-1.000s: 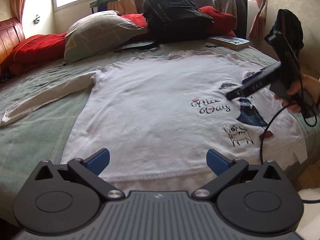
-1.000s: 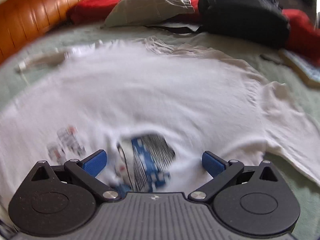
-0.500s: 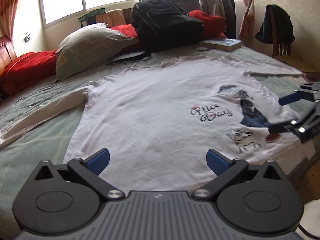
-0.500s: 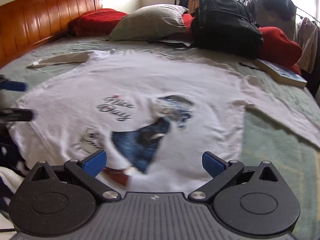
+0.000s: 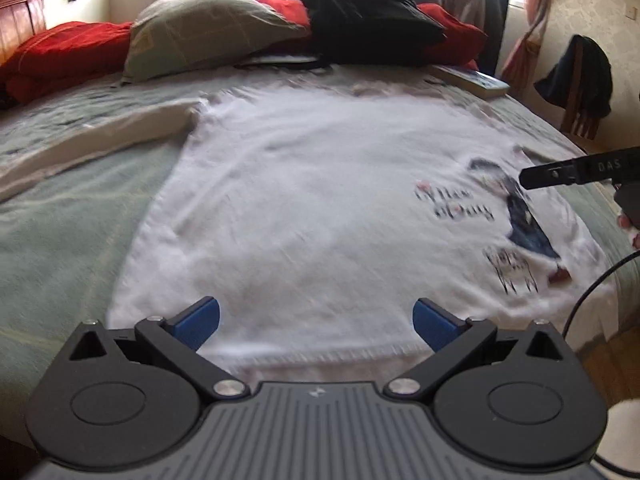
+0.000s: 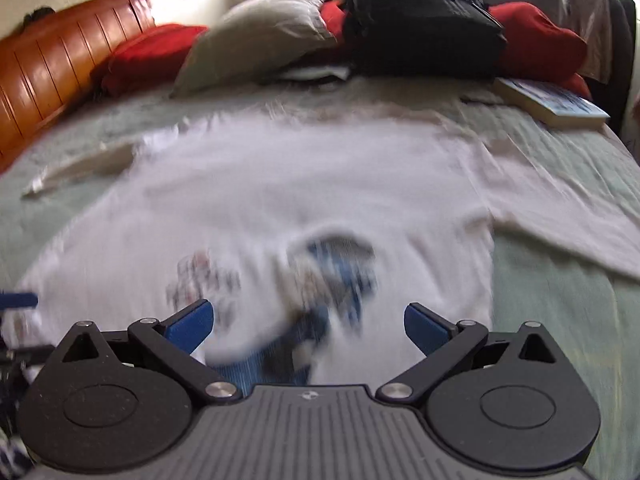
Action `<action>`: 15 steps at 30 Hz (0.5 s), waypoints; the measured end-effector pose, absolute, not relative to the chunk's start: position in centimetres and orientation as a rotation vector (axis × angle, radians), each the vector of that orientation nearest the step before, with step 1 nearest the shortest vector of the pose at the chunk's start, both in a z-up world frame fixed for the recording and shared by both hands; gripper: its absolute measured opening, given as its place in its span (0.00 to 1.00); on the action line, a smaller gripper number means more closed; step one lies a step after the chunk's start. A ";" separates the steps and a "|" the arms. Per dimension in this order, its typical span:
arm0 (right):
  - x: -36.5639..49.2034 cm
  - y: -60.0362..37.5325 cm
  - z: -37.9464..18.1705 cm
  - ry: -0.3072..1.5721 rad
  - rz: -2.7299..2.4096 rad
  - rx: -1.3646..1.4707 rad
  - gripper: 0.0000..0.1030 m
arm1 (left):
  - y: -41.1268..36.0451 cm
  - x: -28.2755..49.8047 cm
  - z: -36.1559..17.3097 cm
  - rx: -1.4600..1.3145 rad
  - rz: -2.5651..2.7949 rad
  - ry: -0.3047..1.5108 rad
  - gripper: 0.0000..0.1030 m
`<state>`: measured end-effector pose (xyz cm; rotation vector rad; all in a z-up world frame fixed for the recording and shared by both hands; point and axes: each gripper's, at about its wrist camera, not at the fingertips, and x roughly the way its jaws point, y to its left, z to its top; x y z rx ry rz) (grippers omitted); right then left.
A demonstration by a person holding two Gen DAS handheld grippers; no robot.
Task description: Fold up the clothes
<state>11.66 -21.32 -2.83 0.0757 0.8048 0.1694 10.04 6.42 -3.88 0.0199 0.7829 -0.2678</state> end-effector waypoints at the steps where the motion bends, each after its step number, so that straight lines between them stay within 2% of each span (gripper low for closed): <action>1: 12.8 -20.9 -2.5 0.799 0.184 0.064 1.00 | 6.6 10.8 -3.3 0.014 -0.259 0.775 0.99; 6: 18.4 -18.3 -1.9 0.789 0.284 -0.035 1.00 | 6.9 15.2 -1.0 -0.031 -0.219 0.763 0.99; 15: 26.2 -16.9 -4.5 0.835 0.358 -0.111 1.00 | 4.5 25.1 0.2 -0.097 -0.237 0.809 0.99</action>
